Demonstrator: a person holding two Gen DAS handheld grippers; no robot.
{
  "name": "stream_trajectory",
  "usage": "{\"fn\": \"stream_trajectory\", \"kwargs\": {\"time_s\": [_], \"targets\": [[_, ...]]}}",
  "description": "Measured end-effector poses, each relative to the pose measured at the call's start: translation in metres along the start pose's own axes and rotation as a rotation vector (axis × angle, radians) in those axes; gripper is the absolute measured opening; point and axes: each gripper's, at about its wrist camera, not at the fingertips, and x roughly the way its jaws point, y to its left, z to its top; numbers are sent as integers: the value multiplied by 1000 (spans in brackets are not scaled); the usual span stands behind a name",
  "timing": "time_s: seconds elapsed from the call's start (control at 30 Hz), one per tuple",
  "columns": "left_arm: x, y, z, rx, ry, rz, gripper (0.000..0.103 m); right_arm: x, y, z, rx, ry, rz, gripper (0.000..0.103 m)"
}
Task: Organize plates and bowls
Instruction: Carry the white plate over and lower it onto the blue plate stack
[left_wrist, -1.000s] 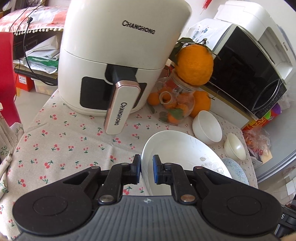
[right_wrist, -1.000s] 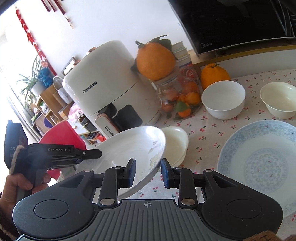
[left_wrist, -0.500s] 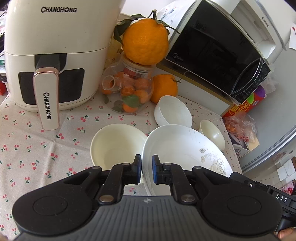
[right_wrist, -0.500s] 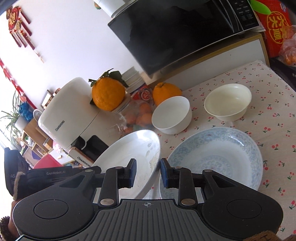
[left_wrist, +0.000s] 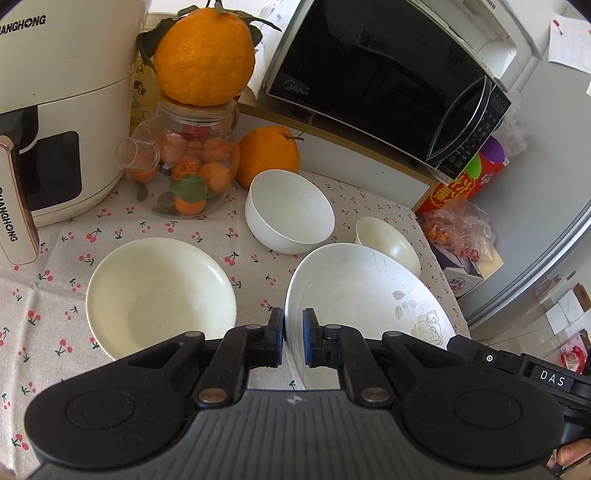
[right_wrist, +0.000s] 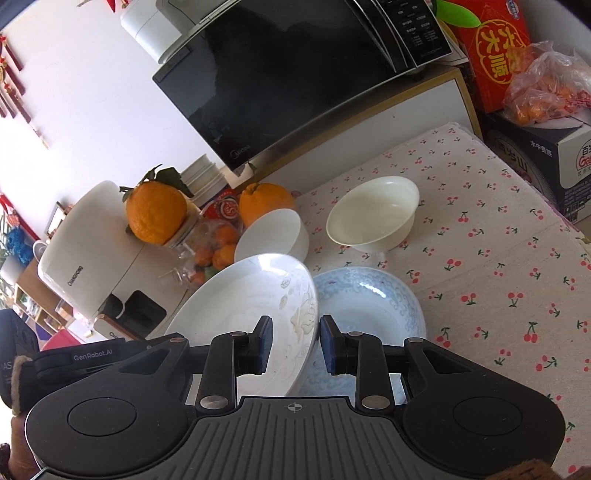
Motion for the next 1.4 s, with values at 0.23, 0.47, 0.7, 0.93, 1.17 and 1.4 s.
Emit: {"fn": "stream_trajectory", "kwargs": {"time_s": [0.23,0.47,0.7,0.93,1.17,1.4], "targets": [[17,-15,-7,50,8,35,9,-1,-14,0,5,-7,-55,25],[28,-27,-19,116,3,73,9,2,-15,0,-35,-12,-137,22],[38,-37,-26,169,-2,112,9,7,-11,-2,-92,-23,-202,22],[44,-47,-34,231,-20,155,10,13,-6,-6,-161,-14,-281,22],[49,-54,-41,289,-33,212,10,22,-3,-13,-212,-1,-326,22],[53,-58,-45,333,-52,239,10,26,5,-17,-286,-8,-379,22]]}}
